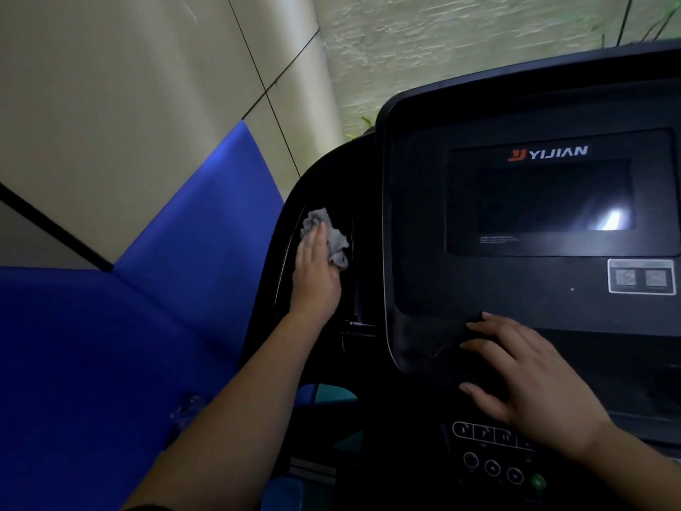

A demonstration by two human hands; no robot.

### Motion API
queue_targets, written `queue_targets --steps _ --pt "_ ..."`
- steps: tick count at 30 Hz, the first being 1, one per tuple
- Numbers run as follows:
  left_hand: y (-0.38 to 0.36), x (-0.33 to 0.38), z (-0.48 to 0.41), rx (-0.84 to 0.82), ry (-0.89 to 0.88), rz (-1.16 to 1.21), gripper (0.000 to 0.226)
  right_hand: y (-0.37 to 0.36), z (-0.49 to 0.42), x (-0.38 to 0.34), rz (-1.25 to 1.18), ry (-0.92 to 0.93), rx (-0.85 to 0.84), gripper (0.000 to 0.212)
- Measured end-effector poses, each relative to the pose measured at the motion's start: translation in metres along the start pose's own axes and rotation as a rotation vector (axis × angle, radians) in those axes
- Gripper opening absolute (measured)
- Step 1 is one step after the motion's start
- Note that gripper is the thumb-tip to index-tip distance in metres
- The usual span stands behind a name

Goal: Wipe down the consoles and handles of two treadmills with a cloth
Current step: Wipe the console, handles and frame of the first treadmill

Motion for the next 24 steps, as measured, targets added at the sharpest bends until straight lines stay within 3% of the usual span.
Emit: queue_targets --steps 5,10,15,19,21,24 --pt "0.002 0.033 -0.029 0.024 -0.022 0.113 0.064 0.001 0.0 0.0 0.005 0.0 -0.01 0.049" --pt "-0.004 0.077 -0.066 -0.253 -0.133 0.165 0.066 0.002 0.0 0.0 0.003 0.0 -0.008 0.05" --pt "0.007 0.061 -0.022 -0.291 -0.153 0.161 0.067 0.002 0.0 -0.001 0.01 0.01 0.006 0.05" --pt "0.009 0.025 0.038 -0.486 -0.07 0.181 0.057 0.001 0.0 0.0 0.013 0.013 -0.001 0.049" --pt "0.013 0.005 0.059 -0.589 0.007 0.139 0.043 0.0 0.0 0.0 0.011 0.012 -0.004 0.049" --pt "0.034 -0.002 0.065 -0.669 -0.056 -0.072 0.054 0.0 0.0 0.001 0.012 0.017 -0.008 0.049"
Point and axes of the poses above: each hand's wrist, its own z-axis away from the middle knuckle, its own y-axis out of the back of the hand, x = y × z, the point moved 1 cm from there along -z, towards the middle knuckle, and after that the axes turned 14 degrees about y, right-handed, at the moved point
